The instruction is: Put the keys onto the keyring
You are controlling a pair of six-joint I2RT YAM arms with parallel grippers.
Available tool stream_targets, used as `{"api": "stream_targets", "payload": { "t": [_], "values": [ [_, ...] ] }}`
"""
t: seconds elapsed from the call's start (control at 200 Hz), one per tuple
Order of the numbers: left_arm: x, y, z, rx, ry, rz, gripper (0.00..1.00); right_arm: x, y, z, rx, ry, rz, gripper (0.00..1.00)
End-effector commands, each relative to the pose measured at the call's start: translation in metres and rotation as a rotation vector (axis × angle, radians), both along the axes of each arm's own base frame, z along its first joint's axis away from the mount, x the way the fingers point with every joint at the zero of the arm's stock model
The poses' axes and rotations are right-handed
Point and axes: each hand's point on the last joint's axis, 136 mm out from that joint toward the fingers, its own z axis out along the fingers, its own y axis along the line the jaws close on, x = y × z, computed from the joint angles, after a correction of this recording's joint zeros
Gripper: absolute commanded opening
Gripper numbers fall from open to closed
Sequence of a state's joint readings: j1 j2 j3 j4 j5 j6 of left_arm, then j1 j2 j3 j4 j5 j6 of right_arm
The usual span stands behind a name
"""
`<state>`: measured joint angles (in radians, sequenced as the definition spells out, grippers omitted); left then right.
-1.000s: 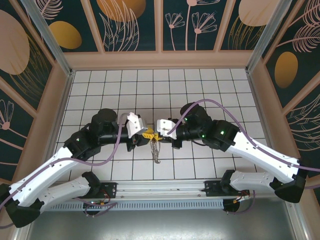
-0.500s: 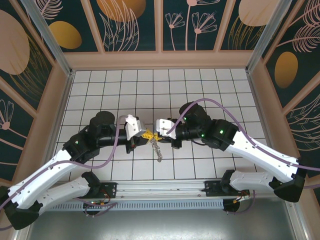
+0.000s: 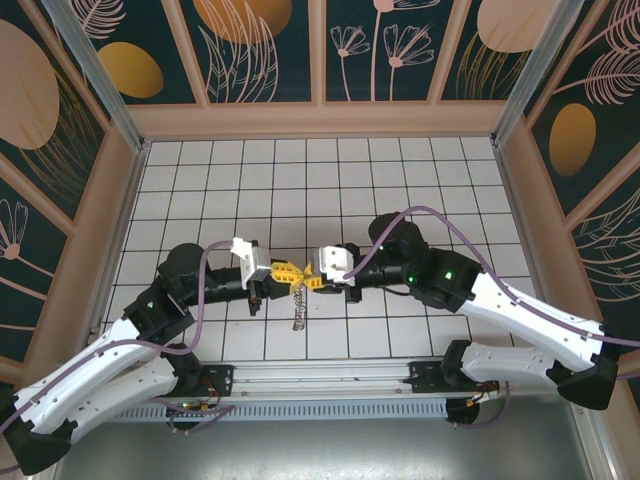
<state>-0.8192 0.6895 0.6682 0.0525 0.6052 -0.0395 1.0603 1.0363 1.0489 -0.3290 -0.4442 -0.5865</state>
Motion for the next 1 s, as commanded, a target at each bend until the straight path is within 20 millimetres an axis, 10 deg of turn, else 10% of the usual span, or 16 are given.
{"api": "stream_targets", "payload": {
  "t": [0.0,0.756,0.996],
  "values": [
    [-0.008,0.005,0.050,-0.200,-0.090,-0.026,0.00,-0.021,0.005,0.003,0.057,0.028,0.096,0.13],
    [-0.026,0.017,0.067,-0.352,-0.076,-0.088,0.00,-0.027,-0.007,0.033,0.230,-0.008,0.085,0.11],
    [-0.028,0.018,0.068,-0.339,-0.085,-0.090,0.00,-0.023,-0.018,0.039,0.251,-0.012,0.029,0.24]
  ]
}}
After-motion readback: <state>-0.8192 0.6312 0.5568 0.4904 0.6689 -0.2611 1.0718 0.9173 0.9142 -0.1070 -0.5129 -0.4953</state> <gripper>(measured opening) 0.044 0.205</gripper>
